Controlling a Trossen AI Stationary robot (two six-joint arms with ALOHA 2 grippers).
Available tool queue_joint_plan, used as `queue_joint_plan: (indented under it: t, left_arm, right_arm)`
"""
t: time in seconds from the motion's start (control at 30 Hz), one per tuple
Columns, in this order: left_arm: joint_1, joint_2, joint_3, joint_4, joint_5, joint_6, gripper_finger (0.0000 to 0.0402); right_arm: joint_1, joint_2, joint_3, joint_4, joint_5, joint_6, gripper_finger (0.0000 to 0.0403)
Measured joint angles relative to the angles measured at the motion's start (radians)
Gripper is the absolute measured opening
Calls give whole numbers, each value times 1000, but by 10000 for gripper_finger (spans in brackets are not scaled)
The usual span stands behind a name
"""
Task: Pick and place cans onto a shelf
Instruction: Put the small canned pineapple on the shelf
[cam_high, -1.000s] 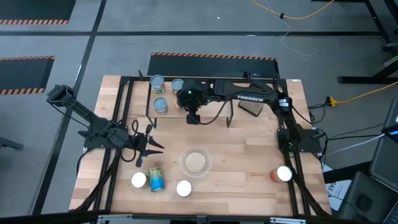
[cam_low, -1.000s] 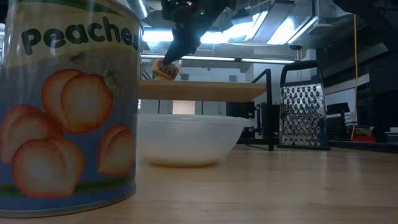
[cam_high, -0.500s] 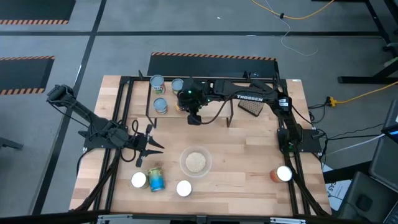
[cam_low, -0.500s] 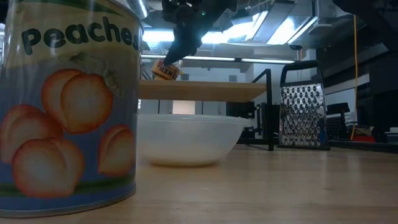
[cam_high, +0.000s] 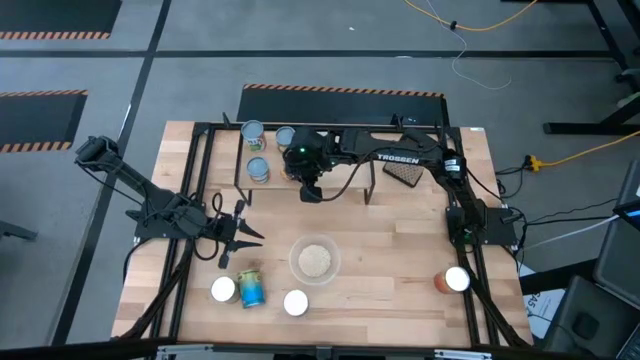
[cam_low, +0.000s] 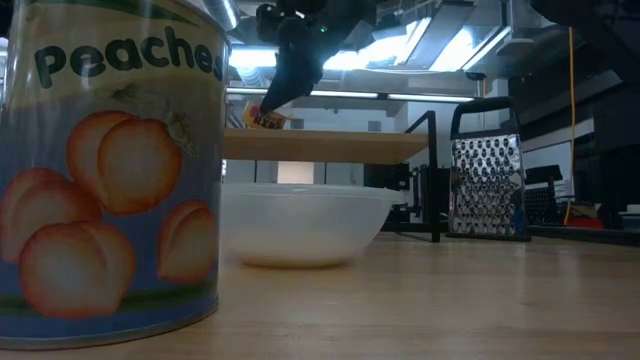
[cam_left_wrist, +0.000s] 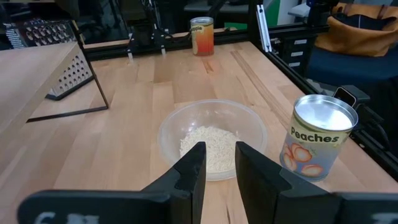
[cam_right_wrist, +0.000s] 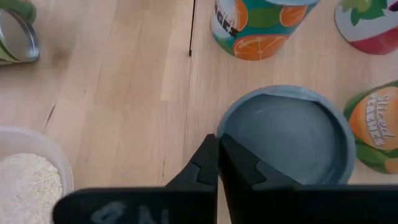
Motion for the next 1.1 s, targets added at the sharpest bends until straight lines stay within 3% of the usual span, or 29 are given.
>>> queue_joint_plan:
  t: [1.1]
  left_arm:
    - [0, 0, 0, 0, 0, 0, 79]
  right_arm:
    - [0, -4, 0, 36, 1, 0, 37]
